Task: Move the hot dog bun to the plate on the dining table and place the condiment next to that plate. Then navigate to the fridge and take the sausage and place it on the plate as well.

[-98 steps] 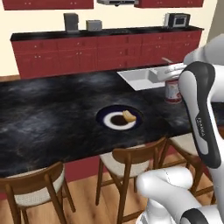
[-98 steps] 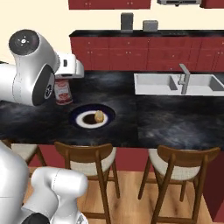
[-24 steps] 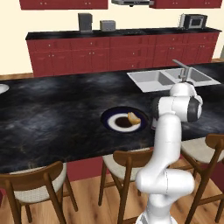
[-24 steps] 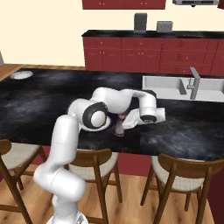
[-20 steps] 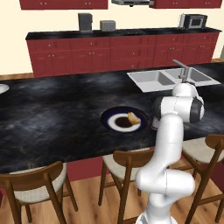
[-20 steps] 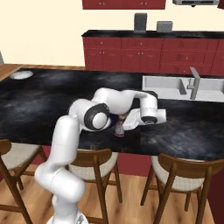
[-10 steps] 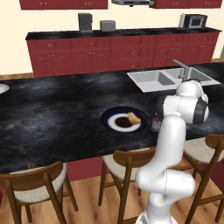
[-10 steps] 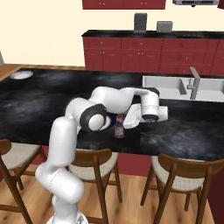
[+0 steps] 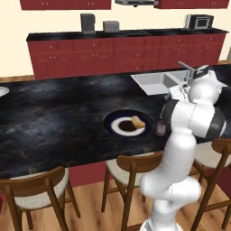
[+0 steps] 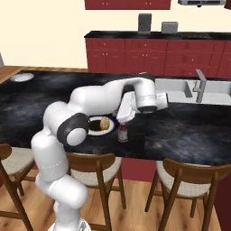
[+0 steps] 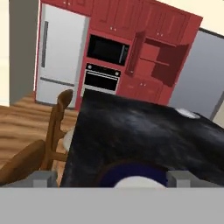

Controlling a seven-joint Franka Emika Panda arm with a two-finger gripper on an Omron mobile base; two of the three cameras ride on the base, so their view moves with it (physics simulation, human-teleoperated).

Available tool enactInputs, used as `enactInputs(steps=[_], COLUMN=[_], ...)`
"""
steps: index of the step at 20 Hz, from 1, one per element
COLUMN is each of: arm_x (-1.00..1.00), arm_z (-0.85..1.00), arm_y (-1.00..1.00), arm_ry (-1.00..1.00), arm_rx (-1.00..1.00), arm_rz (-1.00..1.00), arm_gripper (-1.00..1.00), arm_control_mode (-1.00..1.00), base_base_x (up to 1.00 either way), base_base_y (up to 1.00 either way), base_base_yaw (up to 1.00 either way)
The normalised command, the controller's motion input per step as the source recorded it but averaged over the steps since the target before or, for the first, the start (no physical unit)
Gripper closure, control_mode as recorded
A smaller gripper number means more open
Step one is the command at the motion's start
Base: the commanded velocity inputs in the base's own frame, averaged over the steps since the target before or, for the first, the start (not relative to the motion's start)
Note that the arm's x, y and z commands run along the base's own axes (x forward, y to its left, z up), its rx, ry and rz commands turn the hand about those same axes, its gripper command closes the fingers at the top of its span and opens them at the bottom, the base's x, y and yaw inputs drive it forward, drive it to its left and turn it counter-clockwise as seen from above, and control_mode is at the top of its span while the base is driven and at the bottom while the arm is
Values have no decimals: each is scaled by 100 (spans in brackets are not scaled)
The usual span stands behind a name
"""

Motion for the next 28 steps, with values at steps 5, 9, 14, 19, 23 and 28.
enactInputs(steps=[5,9,14,19,23,28], arm_x=[-85,-57,-8,0,-31,-85], arm_z=[100,100,72,28,-5,-28], arm_y=[99,47,-5,-12,-4,-9], arm_ry=[0,26,53,78,64,0], arm_rx=[-11,0,2,-3,-22,-20], arm_rz=[-17,-49,-62,-58,-51,-35], arm_gripper=[-100,-100,-100,-100,-100,-100], arm_control_mode=[-100,-100,-100,-100,-100,-100], base_base_x=[0,0,0,0,0,0], base_base_y=[0,0,0,0,0,0], base_base_yaw=[0,0,0,0,0,0])
